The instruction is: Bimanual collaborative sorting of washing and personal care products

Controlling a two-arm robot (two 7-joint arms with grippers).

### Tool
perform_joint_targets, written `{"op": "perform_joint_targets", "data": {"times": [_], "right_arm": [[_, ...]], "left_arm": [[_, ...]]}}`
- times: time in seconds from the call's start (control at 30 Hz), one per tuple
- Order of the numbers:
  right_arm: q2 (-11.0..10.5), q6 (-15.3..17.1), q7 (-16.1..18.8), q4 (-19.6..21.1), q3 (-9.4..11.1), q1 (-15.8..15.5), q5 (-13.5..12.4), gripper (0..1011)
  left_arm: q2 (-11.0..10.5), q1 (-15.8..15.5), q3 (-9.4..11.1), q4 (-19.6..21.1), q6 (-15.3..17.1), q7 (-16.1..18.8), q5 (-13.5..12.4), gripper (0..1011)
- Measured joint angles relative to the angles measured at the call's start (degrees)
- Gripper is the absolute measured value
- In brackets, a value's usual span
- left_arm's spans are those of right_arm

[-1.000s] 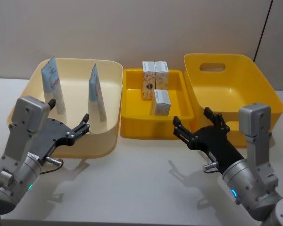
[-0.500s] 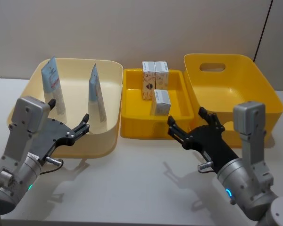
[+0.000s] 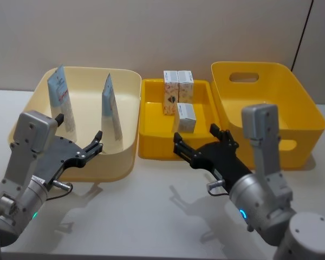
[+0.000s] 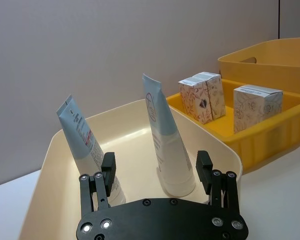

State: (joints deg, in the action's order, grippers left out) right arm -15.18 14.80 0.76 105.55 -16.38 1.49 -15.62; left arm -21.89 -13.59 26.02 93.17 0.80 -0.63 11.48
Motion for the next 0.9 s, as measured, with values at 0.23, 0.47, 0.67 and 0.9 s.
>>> {"op": "perform_joint_targets", "data": {"times": [0.23, 0.47, 0.67, 0.9], "right_arm": [[1.6, 5.2, -2.2, -0.1, -0.5, 3.2, 1.3, 1001], [2.8, 8.9, -3.5, -1.2, -0.1, 6.6, 2.0, 1001], [3.7, 11.8, -3.8, -2.7, 0.4, 9.0, 2.1, 1001], [5.1, 14.9, -3.7, -5.0, 0.6, 11.4, 1.5, 1001]], "left_arm": [[0.0, 0.0, 0.0, 0.0, 0.0, 0.0, 0.0, 1003], [0.0, 0.0, 0.0, 0.0, 0.0, 0.0, 0.0, 1003], [0.0, 0.0, 0.0, 0.0, 0.0, 0.0, 0.0, 1003], [0.0, 0.0, 0.0, 0.0, 0.0, 0.0, 0.0, 1002]]}}
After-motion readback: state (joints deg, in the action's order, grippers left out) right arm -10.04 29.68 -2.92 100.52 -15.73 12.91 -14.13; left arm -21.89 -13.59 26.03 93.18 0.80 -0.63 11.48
